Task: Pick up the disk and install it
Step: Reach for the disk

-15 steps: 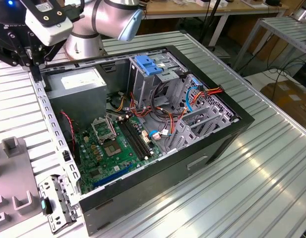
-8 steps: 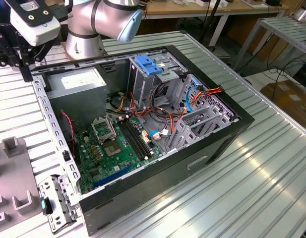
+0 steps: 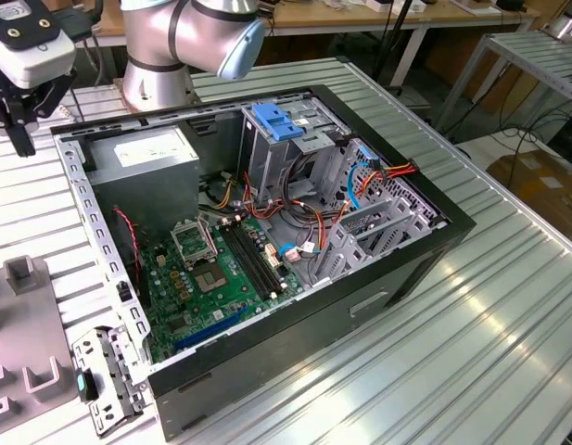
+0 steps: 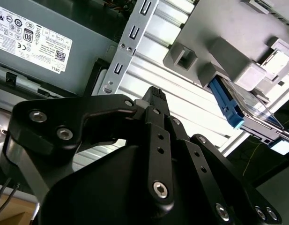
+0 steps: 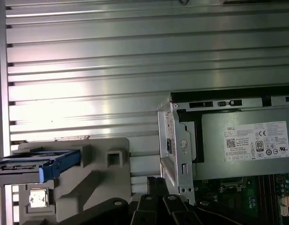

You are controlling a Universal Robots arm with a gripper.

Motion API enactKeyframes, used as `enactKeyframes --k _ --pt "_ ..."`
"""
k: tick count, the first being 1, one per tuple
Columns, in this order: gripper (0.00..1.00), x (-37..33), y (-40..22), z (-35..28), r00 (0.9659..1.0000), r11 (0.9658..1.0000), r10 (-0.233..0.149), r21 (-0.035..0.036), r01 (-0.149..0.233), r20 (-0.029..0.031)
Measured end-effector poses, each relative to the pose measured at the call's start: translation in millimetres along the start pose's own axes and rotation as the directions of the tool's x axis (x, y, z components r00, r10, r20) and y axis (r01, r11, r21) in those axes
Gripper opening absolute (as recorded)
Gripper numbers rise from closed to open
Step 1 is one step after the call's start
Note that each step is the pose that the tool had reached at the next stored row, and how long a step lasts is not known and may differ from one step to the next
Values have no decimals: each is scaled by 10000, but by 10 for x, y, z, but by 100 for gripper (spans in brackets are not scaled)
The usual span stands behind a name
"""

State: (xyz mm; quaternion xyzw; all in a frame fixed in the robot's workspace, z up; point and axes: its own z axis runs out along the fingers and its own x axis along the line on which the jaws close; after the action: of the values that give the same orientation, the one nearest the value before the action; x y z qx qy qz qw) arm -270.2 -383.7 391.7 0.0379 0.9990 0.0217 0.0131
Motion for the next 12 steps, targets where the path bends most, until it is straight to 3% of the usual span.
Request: enactKeyframes --k 2,12 --pt "11 74 3 -2 10000 10000 0 1 0 -1" --pt "11 300 11 -4 10000 10000 -1 0 1 0"
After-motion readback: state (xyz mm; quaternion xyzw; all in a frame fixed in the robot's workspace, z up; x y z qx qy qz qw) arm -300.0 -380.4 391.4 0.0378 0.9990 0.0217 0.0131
